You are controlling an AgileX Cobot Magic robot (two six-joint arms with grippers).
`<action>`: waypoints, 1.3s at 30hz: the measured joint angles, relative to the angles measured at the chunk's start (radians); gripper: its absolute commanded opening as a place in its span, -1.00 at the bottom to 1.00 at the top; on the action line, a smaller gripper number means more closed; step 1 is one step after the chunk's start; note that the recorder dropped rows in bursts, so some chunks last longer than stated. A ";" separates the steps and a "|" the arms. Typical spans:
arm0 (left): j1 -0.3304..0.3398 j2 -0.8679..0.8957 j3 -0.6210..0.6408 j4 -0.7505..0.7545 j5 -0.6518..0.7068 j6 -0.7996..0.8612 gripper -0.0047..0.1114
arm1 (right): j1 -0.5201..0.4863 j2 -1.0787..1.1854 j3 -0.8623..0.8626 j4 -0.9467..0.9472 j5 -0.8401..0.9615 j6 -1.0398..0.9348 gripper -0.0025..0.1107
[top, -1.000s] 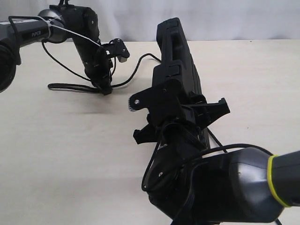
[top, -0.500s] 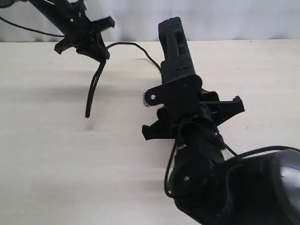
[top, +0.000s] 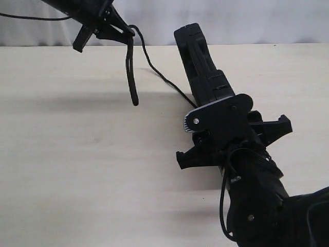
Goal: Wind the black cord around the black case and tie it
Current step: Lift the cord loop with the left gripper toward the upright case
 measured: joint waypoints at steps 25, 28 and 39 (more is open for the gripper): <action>-0.004 0.000 0.000 0.286 0.002 -0.777 -0.92 | 0.000 0.000 0.000 0.006 0.000 0.000 -0.88; -0.006 0.000 0.000 0.289 -0.001 -0.777 -0.92 | 0.000 0.000 0.000 0.006 0.000 0.000 -0.88; -0.004 0.000 0.000 0.286 -0.117 -0.789 -0.92 | 0.000 0.000 0.000 0.007 0.000 0.000 -0.88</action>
